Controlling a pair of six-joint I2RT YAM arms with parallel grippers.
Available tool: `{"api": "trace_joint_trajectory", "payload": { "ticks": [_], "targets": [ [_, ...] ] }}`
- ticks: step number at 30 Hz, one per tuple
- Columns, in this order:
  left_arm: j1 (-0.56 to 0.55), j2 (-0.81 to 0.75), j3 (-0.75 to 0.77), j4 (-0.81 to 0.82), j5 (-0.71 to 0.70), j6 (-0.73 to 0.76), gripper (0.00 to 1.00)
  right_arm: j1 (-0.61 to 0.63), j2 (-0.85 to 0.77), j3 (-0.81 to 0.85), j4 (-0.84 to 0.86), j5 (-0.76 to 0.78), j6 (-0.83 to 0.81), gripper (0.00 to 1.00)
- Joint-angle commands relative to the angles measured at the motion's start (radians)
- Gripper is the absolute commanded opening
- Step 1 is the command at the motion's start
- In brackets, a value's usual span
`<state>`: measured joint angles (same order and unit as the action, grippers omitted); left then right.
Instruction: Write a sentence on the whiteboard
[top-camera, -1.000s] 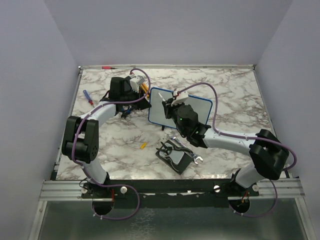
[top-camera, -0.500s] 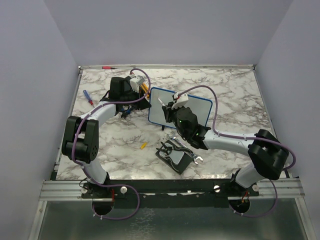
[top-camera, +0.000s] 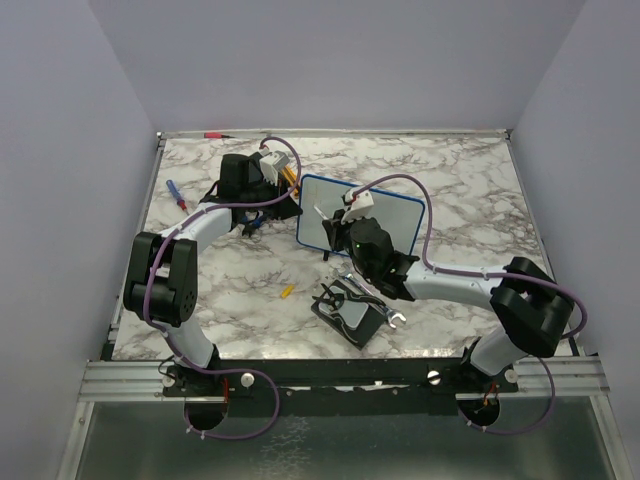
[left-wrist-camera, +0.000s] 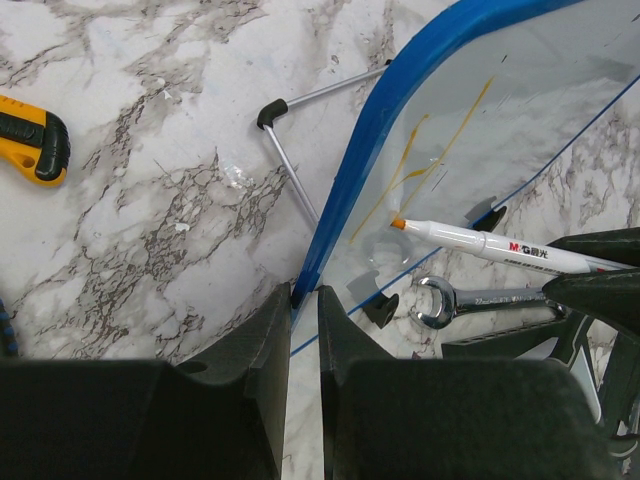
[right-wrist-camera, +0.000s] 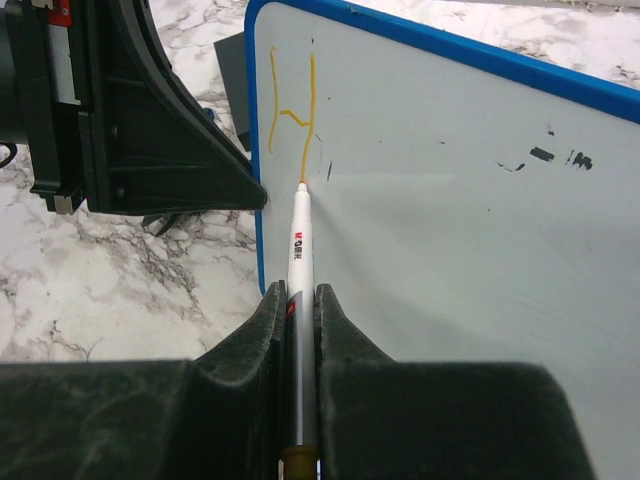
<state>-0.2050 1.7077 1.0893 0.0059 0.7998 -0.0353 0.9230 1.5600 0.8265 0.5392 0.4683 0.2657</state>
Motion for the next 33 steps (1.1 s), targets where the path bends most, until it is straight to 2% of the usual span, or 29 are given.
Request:
{"api": "trace_joint_trajectory", "payload": {
  "ticks": [1, 22, 33],
  "targets": [
    [-0.009, -0.036, 0.021, -0.004, 0.012, 0.017, 0.15, -0.003, 0.023, -0.016, -0.030, 0.019, 0.007, 0.00],
    [-0.009, -0.035, 0.021, -0.004, -0.010, 0.017, 0.13, 0.008, -0.131, -0.023, -0.035, -0.011, -0.007, 0.00],
    [-0.009, -0.033, 0.021, -0.004, -0.010, 0.018, 0.13, 0.009, -0.112, -0.019, -0.024, 0.030, -0.014, 0.00]
  ]
}}
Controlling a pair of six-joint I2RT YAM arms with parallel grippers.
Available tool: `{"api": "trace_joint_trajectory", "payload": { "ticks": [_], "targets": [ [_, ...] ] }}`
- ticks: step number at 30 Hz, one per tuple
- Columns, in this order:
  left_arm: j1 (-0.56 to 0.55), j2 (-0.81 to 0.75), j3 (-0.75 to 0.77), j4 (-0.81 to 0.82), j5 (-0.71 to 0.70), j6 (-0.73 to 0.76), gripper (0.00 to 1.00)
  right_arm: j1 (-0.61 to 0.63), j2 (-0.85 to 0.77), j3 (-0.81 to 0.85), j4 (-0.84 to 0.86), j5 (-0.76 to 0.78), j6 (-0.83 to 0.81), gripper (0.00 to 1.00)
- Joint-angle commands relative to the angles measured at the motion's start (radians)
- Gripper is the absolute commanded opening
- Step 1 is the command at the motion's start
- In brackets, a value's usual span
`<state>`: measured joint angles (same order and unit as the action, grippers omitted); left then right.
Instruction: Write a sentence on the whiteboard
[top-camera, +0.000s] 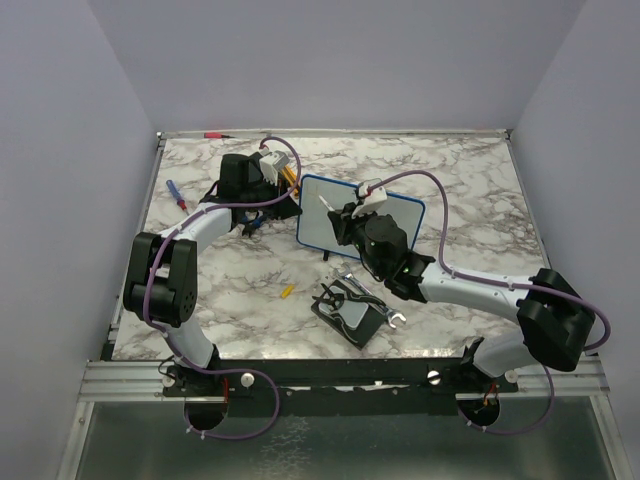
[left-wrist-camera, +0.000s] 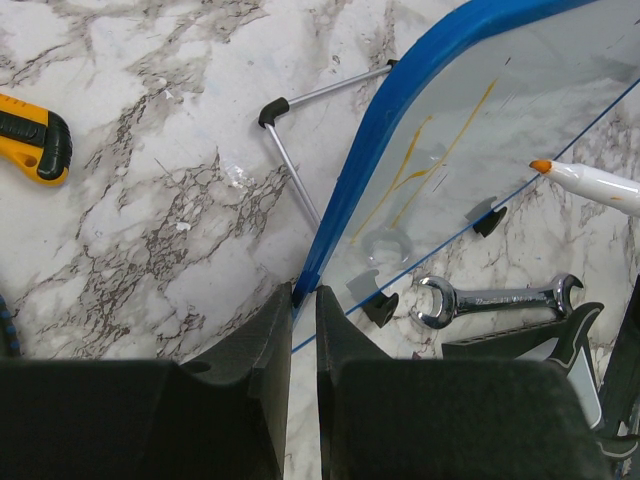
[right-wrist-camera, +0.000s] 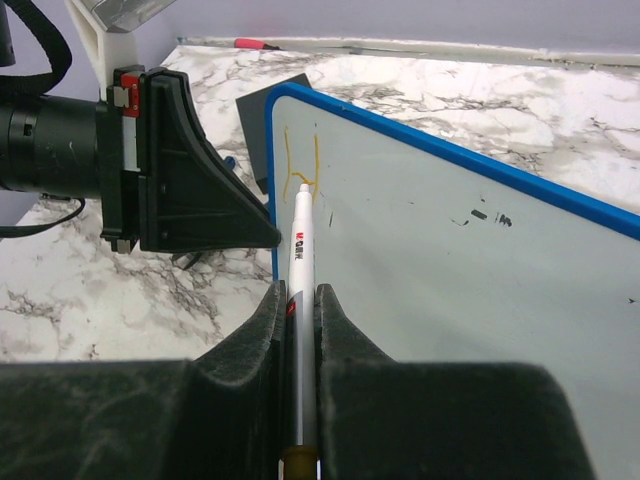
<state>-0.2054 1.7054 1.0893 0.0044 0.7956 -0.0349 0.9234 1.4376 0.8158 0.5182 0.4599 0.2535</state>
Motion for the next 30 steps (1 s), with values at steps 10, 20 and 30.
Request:
{"api": "trace_joint_trajectory", "payload": {
  "ticks": [10, 20, 30],
  "targets": [
    [-0.010, -0.030, 0.021, -0.003, -0.005, 0.020, 0.13, 0.006, 0.040, -0.002, -0.013, 0.080, -0.003, 0.00],
    [-0.010, -0.031, 0.021, -0.003, -0.003, 0.021, 0.13, 0.005, 0.073, 0.014, 0.004, 0.102, -0.026, 0.00],
    [-0.010, -0.028, 0.021, -0.003, -0.002, 0.023, 0.13, 0.005, 0.108, 0.021, -0.001, 0.077, -0.041, 0.00]
  ]
}}
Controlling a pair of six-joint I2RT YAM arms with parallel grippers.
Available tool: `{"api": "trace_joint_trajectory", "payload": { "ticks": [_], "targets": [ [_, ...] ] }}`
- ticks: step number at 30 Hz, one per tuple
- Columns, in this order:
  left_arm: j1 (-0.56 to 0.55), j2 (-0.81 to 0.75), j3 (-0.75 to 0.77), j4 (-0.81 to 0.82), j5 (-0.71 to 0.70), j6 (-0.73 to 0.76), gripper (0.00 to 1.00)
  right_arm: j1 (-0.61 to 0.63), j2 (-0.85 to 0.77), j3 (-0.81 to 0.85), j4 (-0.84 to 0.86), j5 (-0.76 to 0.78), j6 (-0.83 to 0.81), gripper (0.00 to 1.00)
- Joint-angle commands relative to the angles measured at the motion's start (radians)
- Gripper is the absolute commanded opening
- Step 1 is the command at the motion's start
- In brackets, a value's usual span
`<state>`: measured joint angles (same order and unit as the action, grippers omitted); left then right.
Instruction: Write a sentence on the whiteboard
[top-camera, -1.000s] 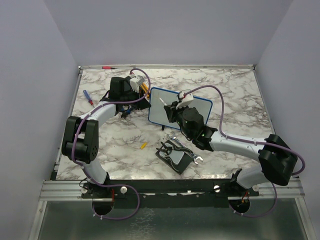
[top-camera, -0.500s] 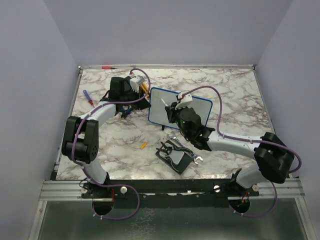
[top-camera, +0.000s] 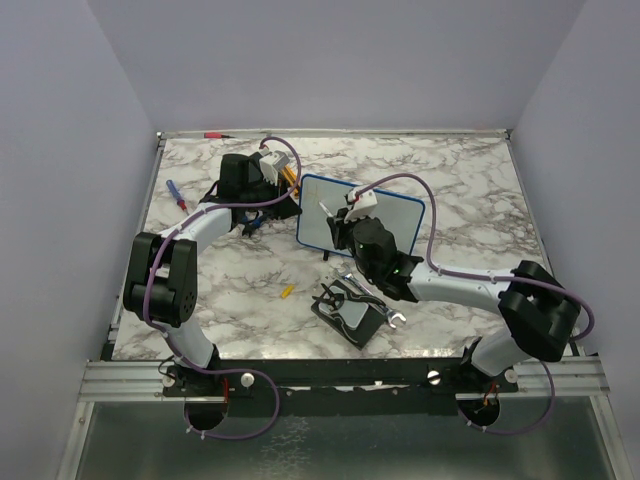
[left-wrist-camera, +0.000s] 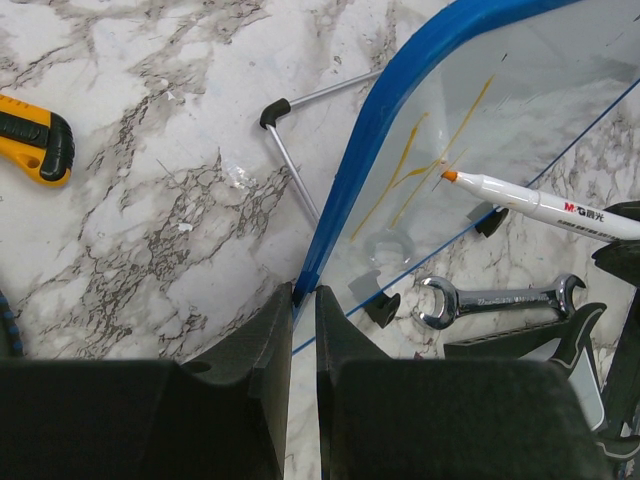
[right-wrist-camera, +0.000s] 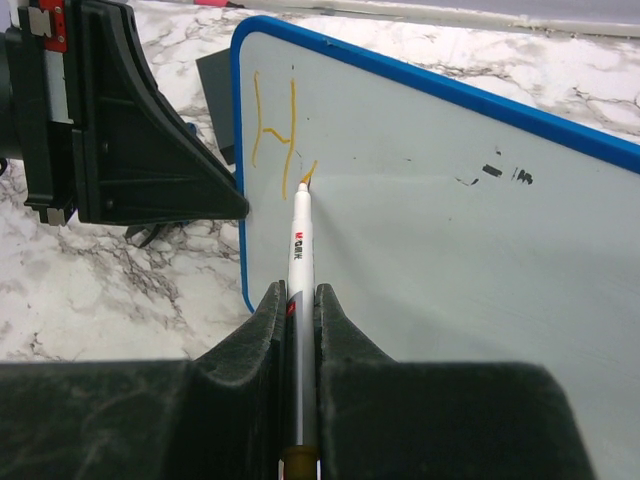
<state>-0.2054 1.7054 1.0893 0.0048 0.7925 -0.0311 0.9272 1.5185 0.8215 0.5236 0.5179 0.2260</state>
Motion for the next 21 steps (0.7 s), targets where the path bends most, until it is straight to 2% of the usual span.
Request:
{"api": "trace_joint_trajectory", "payload": {
  "ticks": [1, 21],
  "targets": [
    [-0.010, -0.029, 0.021, -0.003, 0.001, 0.019, 0.13, 0.001, 0.028, 0.012, -0.008, 0.019, -0.009, 0.00],
    [-0.010, -0.028, 0.023, -0.003, 0.001, 0.019, 0.13, 0.001, -0.038, -0.040, -0.071, 0.110, 0.024, 0.00]
  ]
}}
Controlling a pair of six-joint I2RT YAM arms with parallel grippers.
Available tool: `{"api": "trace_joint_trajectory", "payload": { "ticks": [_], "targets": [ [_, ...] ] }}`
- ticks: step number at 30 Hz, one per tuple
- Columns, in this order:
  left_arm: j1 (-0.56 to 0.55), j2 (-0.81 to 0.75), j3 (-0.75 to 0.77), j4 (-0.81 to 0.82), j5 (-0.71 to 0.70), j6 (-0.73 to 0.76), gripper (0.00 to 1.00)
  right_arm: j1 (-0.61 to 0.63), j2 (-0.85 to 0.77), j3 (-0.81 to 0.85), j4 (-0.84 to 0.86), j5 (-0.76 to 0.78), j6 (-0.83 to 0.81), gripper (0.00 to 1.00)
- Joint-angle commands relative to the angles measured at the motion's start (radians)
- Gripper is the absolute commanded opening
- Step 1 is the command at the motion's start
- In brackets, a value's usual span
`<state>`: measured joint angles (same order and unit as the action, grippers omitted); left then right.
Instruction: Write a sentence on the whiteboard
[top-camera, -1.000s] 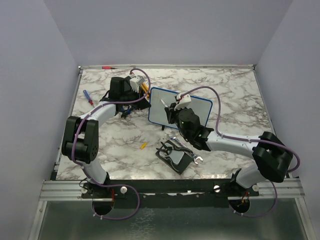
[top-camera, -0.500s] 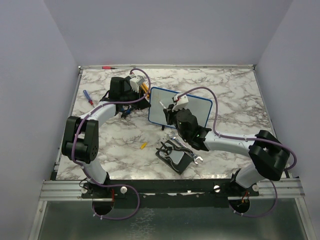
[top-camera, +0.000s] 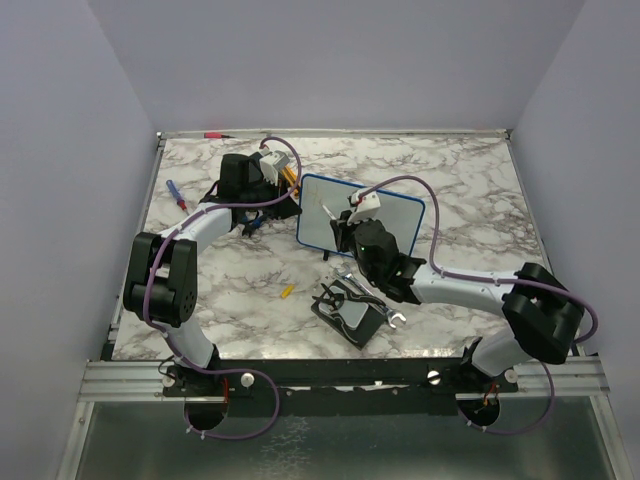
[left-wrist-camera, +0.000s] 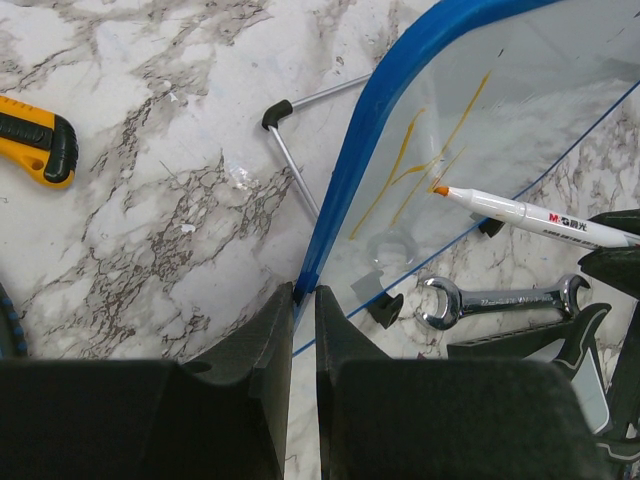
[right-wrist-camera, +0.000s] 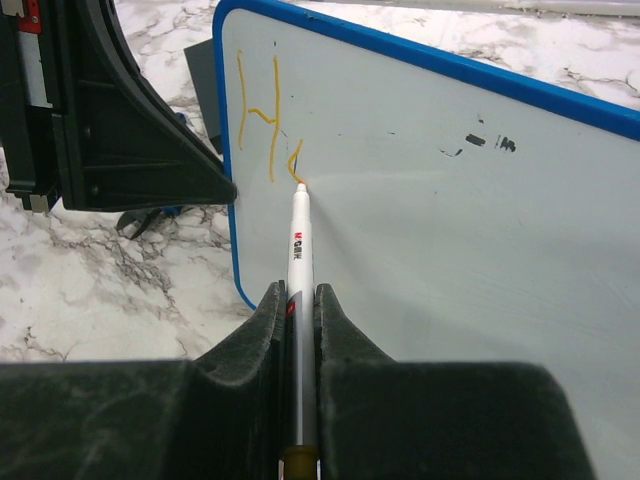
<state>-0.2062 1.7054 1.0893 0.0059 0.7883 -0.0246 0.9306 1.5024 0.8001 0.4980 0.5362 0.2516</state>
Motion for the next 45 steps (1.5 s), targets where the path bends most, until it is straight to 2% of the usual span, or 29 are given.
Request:
{"api": "trace_joint_trajectory", "payload": {
  "ticks": [1, 12, 35, 45],
  "targets": [
    [-0.010, -0.028, 0.023, -0.004, 0.005, 0.012, 0.13, -0.003, -0.025, -0.018, -0.043, 0.095, -0.005, 0.00],
    [-0.009, -0.027, 0.023, -0.004, 0.005, 0.012, 0.13, -0.003, -0.042, 0.011, -0.011, 0.100, -0.050, 0.00],
    [-0.009, -0.027, 0.024, -0.004, 0.008, 0.012, 0.13, -0.003, 0.031, 0.065, 0.018, 0.042, -0.073, 0.00],
    [-0.009, -0.028, 0.024, -0.004, 0.007, 0.012, 0.13, -0.001, -0.059, 0.010, 0.051, -0.032, -0.090, 0.00]
  ]
}}
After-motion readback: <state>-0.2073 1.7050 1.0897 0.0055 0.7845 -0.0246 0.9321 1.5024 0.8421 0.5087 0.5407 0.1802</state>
